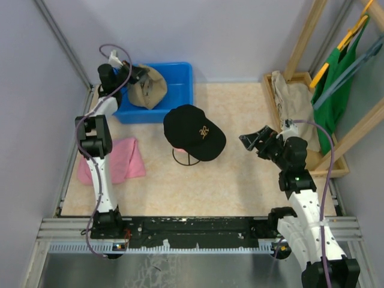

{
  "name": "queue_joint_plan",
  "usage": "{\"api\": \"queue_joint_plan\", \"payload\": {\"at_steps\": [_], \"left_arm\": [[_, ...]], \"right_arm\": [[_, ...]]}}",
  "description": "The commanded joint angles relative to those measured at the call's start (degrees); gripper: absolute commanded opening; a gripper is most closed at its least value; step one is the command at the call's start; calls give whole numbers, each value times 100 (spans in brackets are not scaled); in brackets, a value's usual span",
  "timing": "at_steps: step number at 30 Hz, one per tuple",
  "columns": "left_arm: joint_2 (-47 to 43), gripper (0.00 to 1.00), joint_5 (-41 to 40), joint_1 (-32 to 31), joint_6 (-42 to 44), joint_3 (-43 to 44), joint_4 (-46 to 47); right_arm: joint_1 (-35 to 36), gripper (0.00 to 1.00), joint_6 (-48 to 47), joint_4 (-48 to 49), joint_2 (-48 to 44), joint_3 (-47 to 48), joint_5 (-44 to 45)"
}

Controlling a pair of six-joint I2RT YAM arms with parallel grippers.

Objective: Stack the hats

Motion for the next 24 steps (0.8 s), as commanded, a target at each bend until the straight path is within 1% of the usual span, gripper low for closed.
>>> {"api": "queue_joint_plan", "payload": {"at_steps": [1,4,8,11,16,19,20,22,24], "left_arm": [[-1215,0,762,64,-442,-296,939],[-1607,0,989,125,-959,-588,1344],[-2113,0,1228,131,-1338,-771,1565],[-2565,0,1413,126,-1397,-803,1423],[-3321,0,1730,120,-1607,-952,1251],[-3644,0,1927,75,-2144,-1004,1503],[-3722,0,2016,50,-2458,-1016,1595],[-3868,0,2215,-16,-2995,-1047,1901],[-3998,0,2361,-77,-3627,-1146,2388]], "right_arm": [[-43,93,-130,532,-91,35,-256],[-43,92,-169,652,-159,46,-481],[-43,93,-472,650,-383,216,-664],[-35,94,-727,648,-518,420,-836],[96,94,-870,785,-416,716,-1216],[315,94,-798,1256,-280,806,-1373],[362,95,-689,1441,-173,836,-1509],[431,95,-309,2011,171,886,-1952],[513,95,100,2521,407,939,-2209]]}}
